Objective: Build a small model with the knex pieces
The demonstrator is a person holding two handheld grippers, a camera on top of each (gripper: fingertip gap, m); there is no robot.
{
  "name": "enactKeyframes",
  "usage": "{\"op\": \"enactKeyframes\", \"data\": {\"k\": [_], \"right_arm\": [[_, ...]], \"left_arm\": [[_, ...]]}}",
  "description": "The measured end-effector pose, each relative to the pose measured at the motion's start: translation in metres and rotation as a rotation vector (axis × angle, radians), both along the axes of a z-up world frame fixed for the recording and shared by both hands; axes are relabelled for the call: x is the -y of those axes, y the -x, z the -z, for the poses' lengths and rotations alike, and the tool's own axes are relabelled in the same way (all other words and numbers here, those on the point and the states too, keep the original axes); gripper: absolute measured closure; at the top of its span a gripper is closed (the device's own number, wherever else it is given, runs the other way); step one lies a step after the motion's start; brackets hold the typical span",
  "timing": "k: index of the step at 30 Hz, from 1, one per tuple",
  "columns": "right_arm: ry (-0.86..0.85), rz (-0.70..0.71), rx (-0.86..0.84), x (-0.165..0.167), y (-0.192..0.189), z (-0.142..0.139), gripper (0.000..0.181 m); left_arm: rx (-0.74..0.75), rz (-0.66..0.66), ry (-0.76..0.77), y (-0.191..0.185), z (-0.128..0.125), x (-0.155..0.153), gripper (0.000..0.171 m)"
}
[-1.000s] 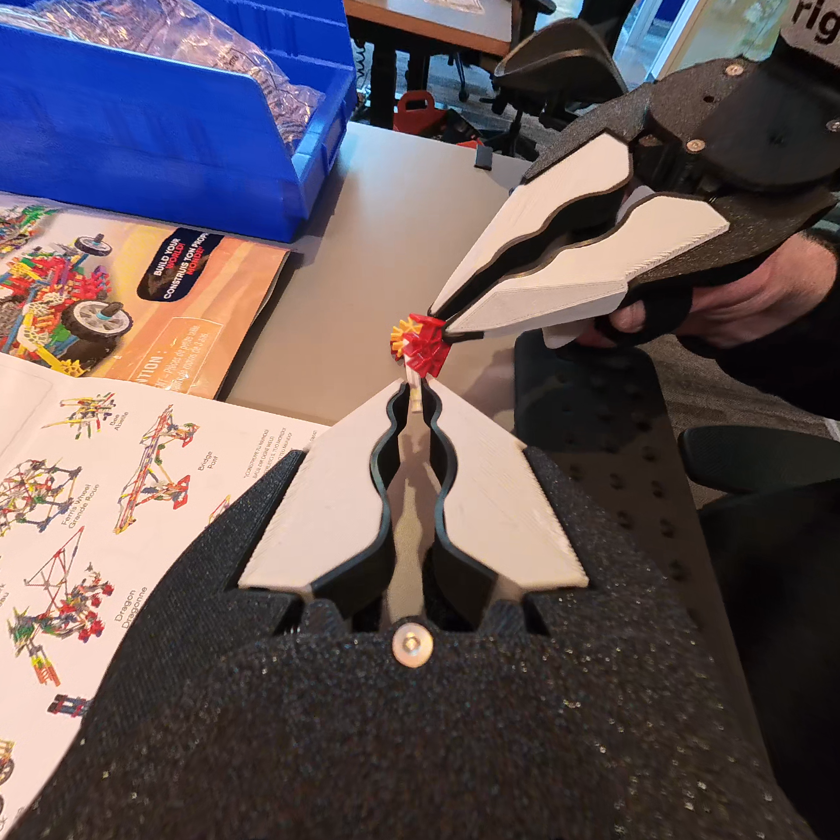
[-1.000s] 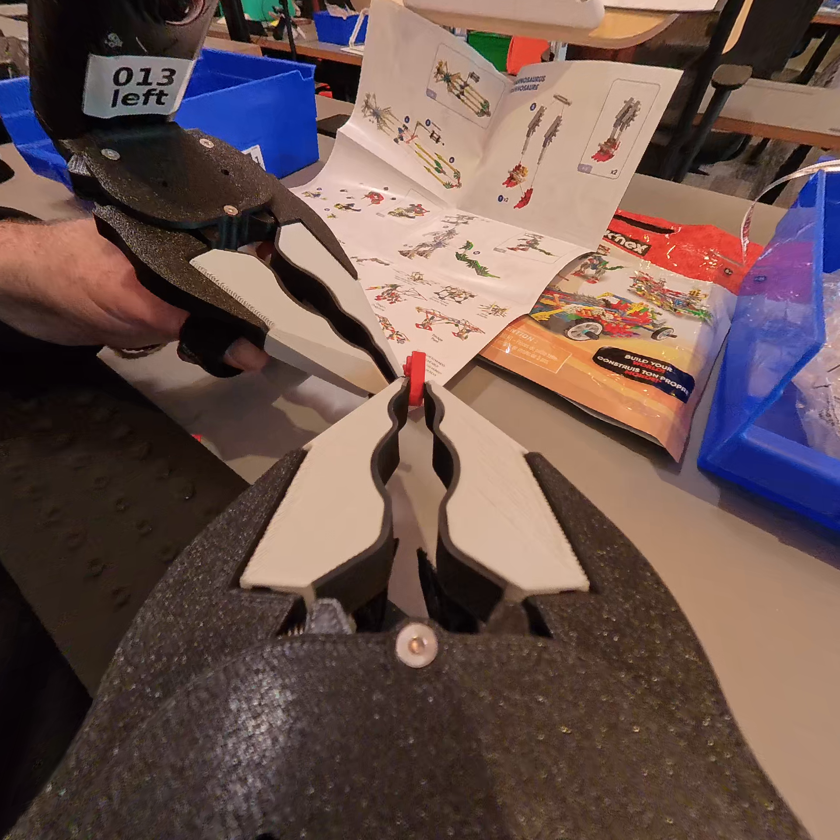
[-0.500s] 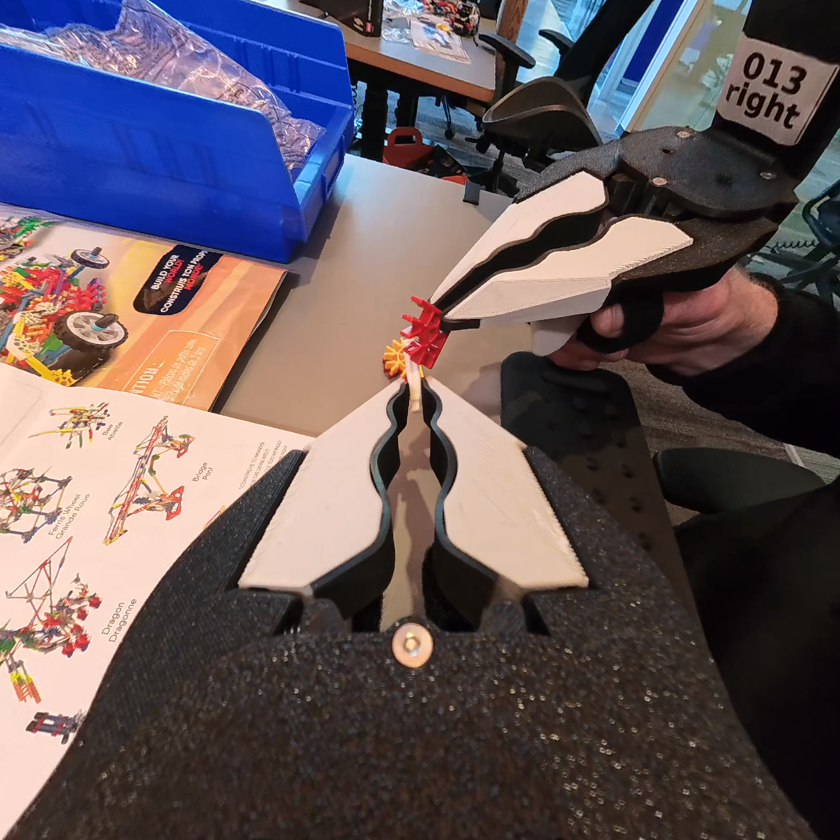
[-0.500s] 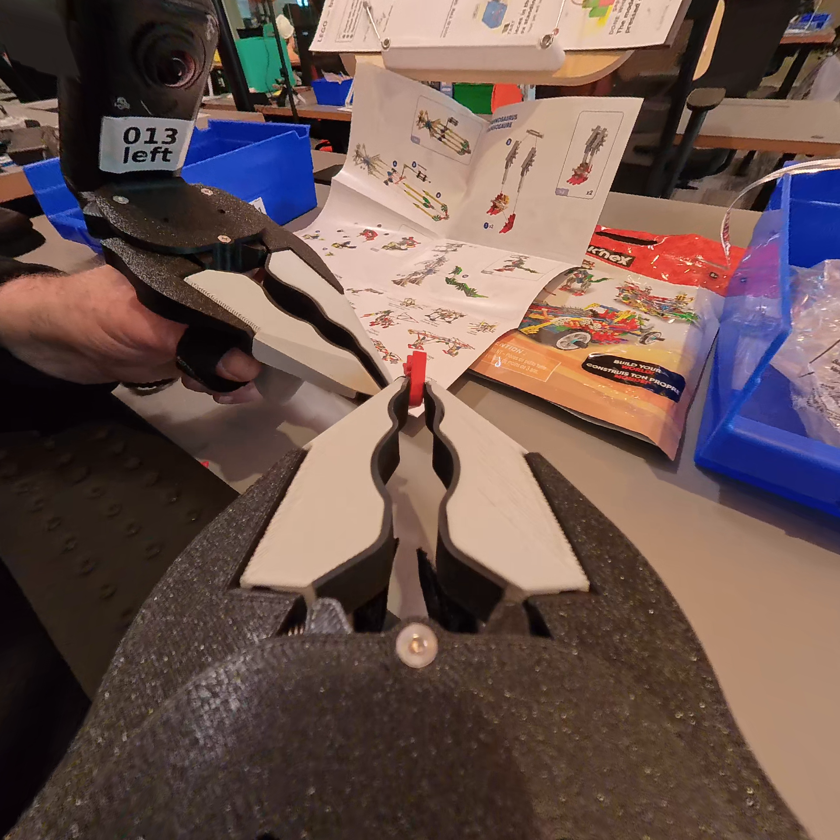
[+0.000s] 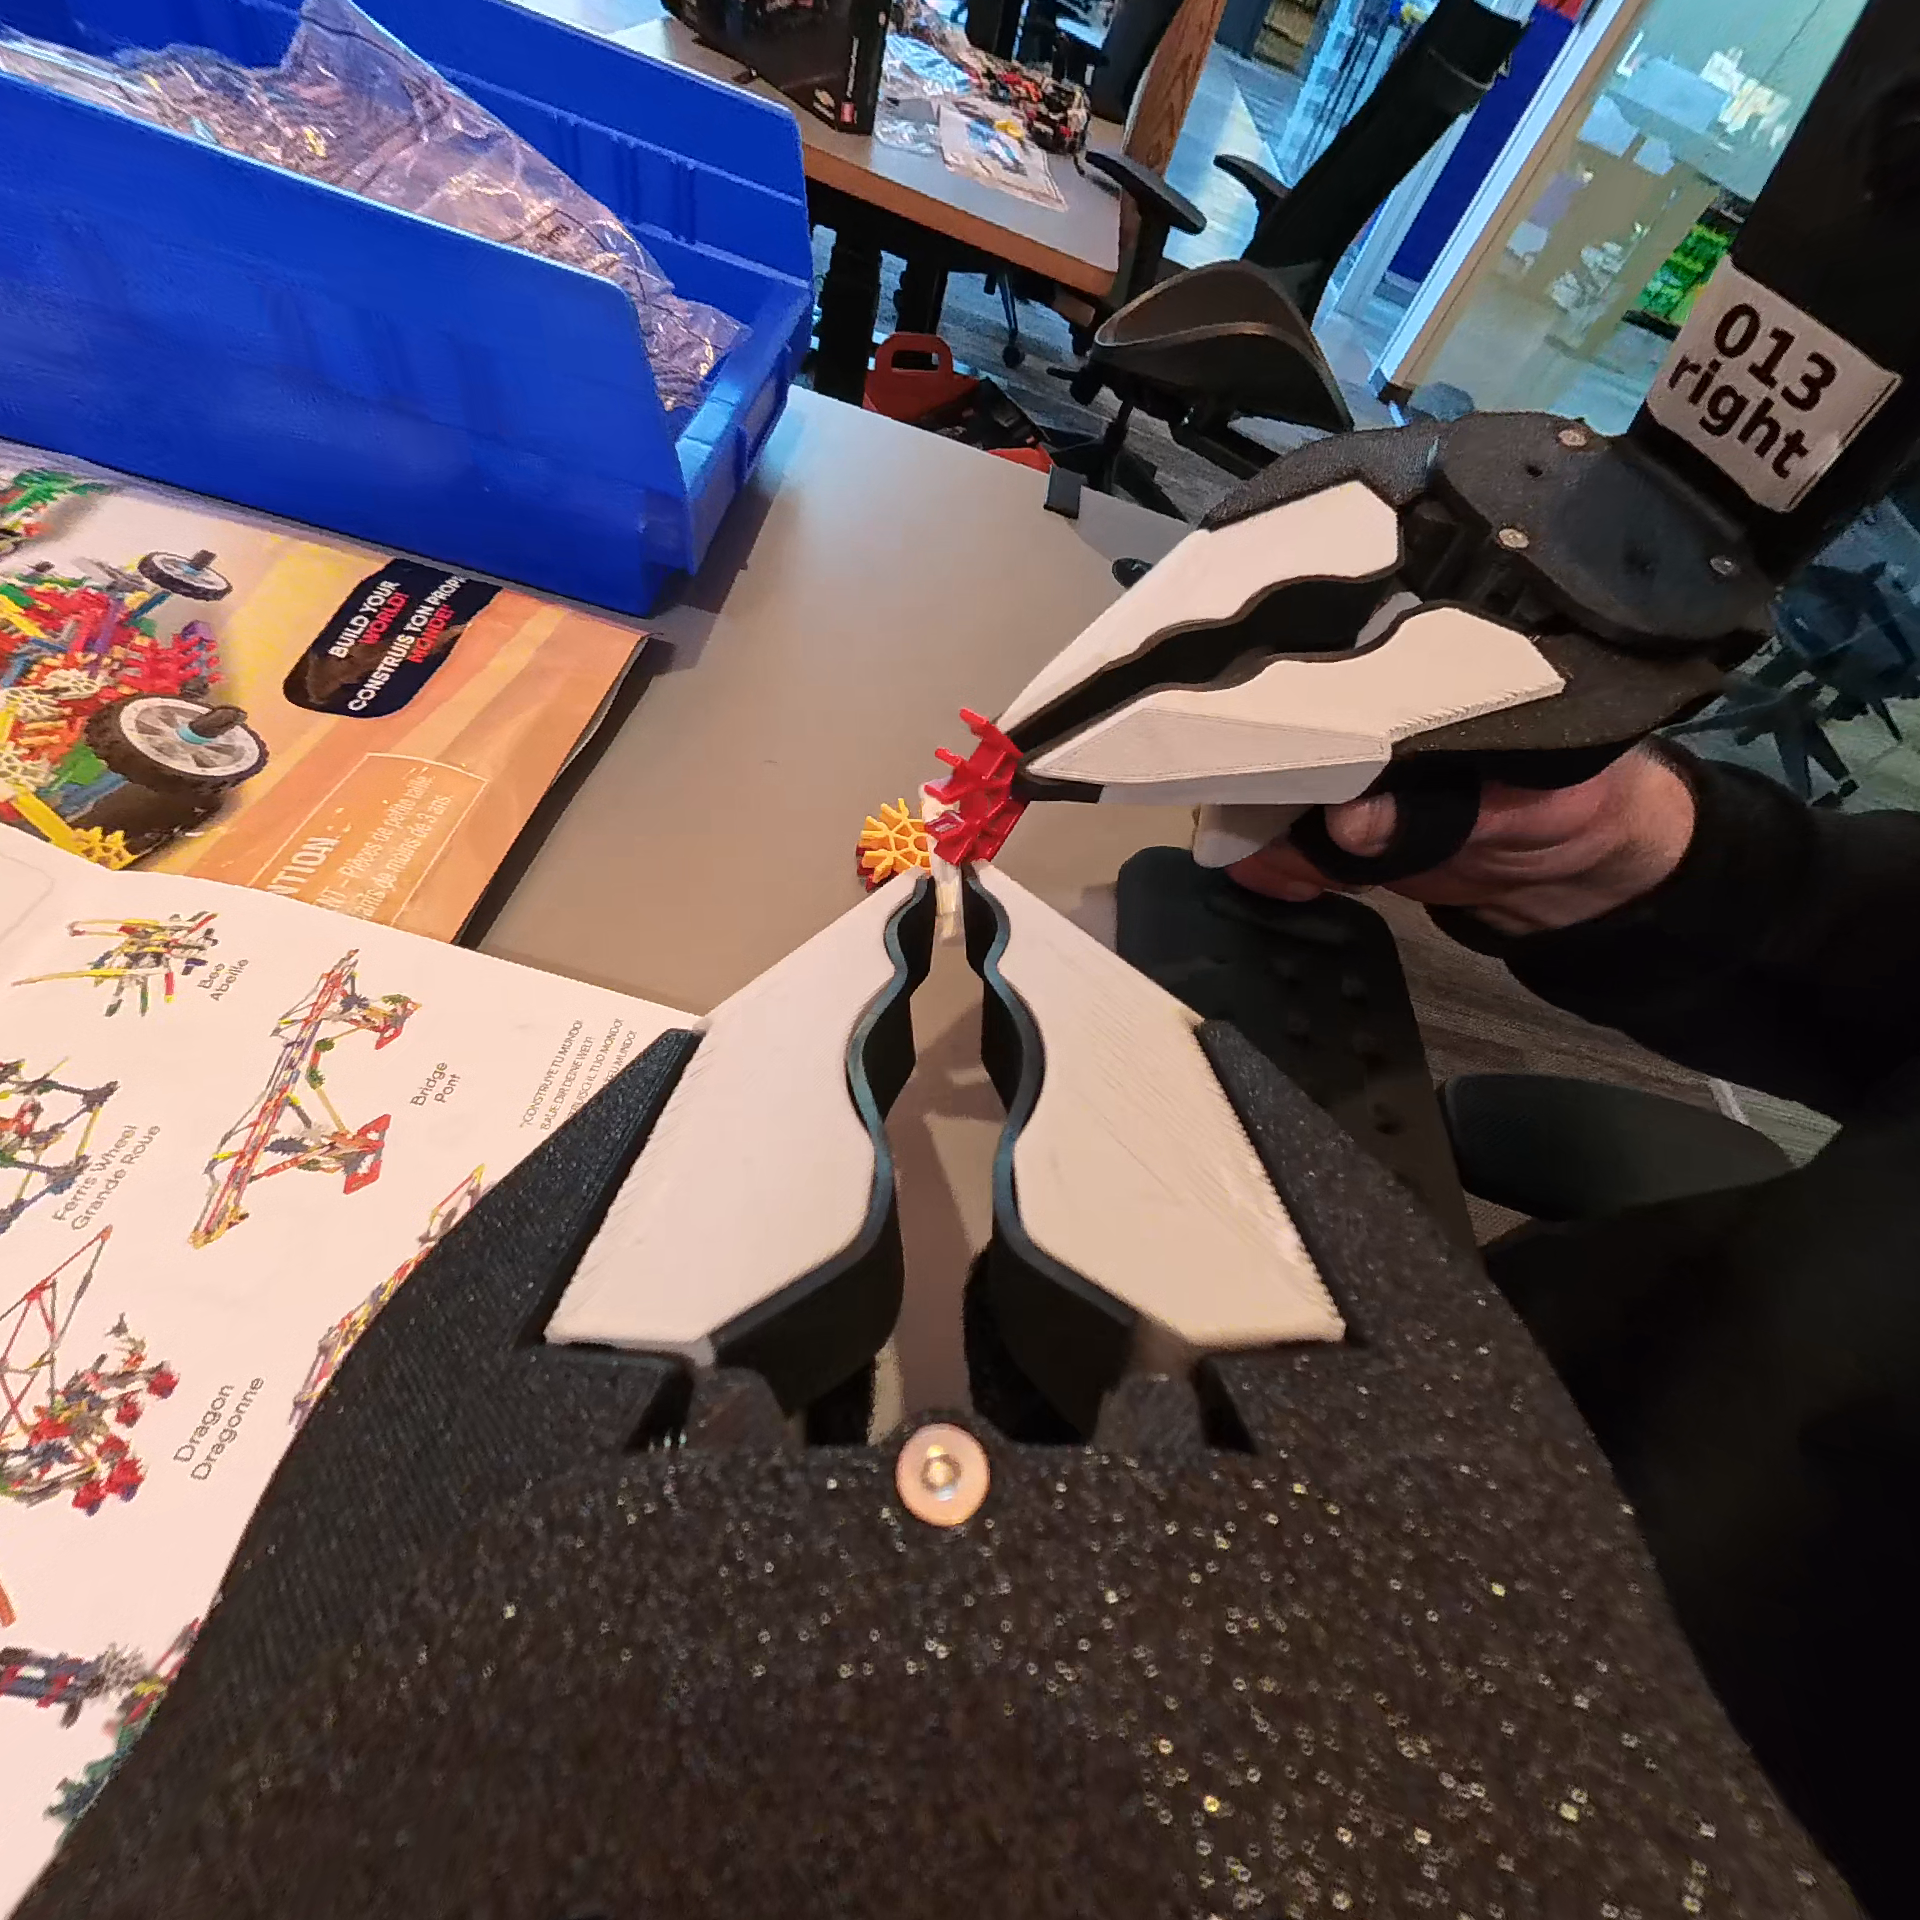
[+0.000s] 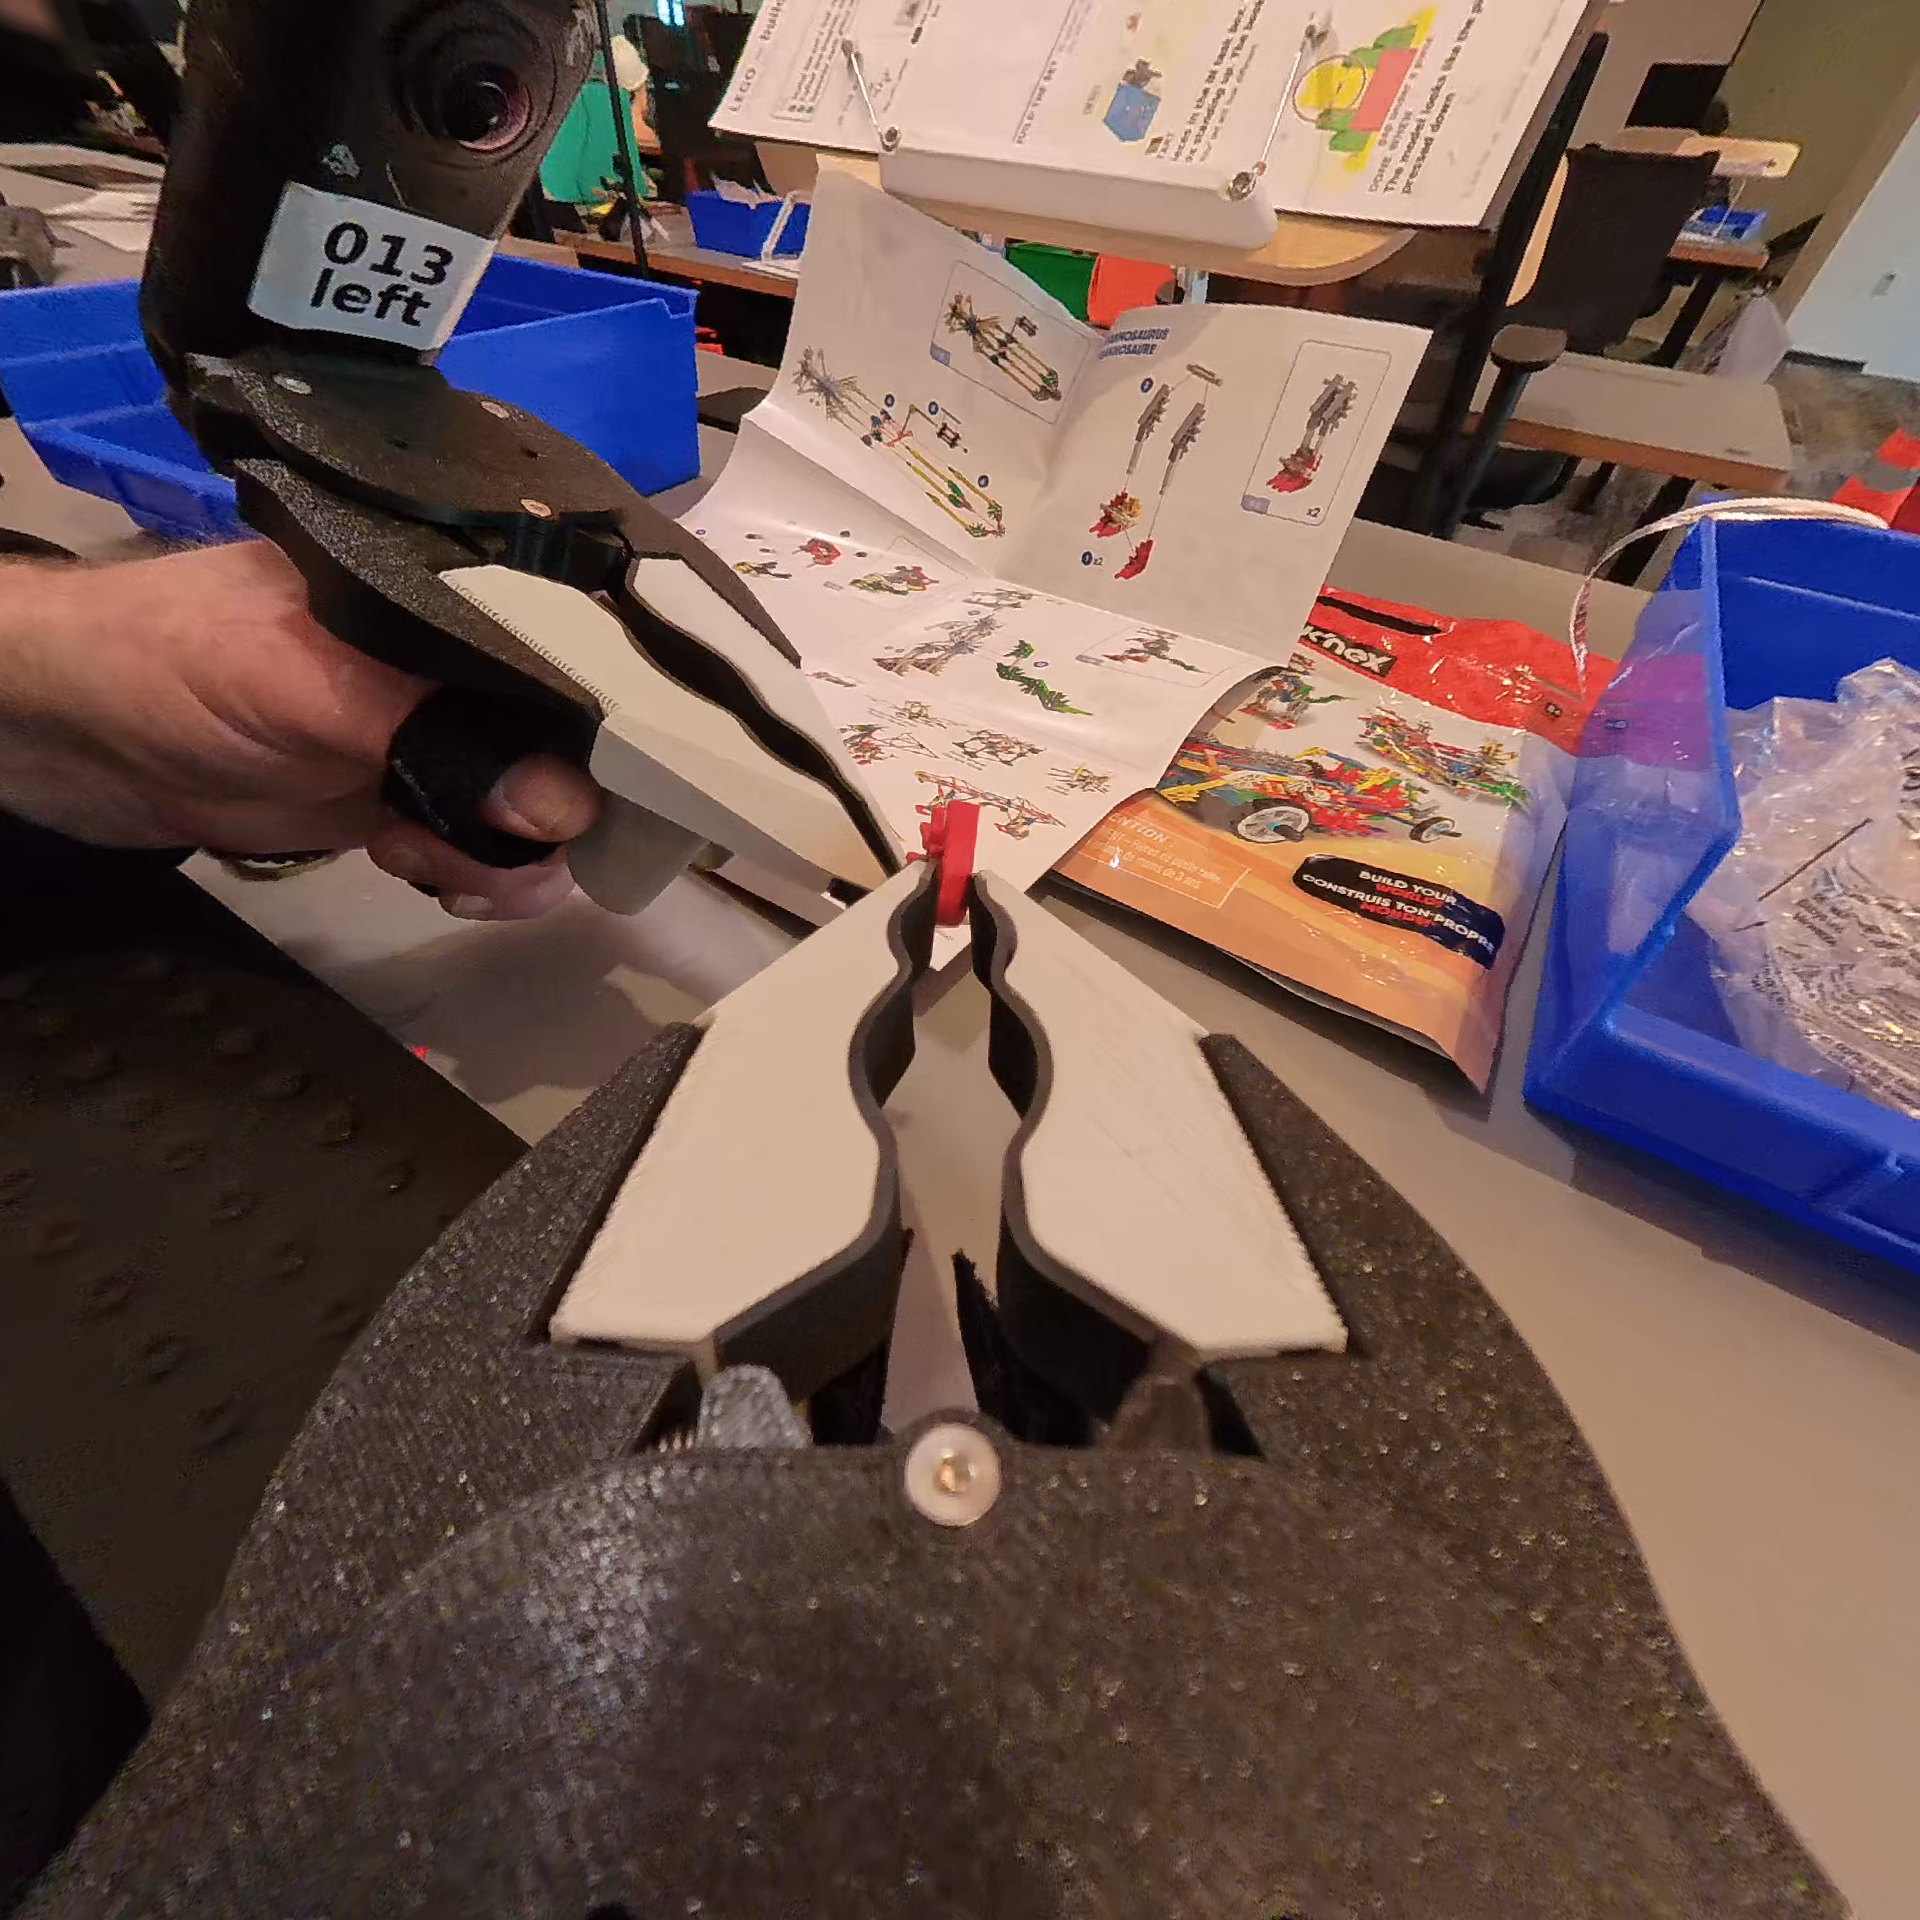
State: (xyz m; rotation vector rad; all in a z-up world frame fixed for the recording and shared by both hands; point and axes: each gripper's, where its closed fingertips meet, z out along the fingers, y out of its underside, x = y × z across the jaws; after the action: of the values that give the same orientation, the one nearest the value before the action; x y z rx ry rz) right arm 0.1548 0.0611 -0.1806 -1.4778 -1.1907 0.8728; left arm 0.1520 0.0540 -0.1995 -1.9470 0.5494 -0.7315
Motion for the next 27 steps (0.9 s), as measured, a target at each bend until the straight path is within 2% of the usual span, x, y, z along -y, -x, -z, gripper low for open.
{"op": "enactKeyframes", "data": {"k": [27], "right_arm": [[0.072,0.002,-0.014,-0.0064,-0.0032,0.0037,0.176]], "left_arm": [[0.041,-0.029,0.015,0.004,-0.0052,-0.0055,0.17]]}}
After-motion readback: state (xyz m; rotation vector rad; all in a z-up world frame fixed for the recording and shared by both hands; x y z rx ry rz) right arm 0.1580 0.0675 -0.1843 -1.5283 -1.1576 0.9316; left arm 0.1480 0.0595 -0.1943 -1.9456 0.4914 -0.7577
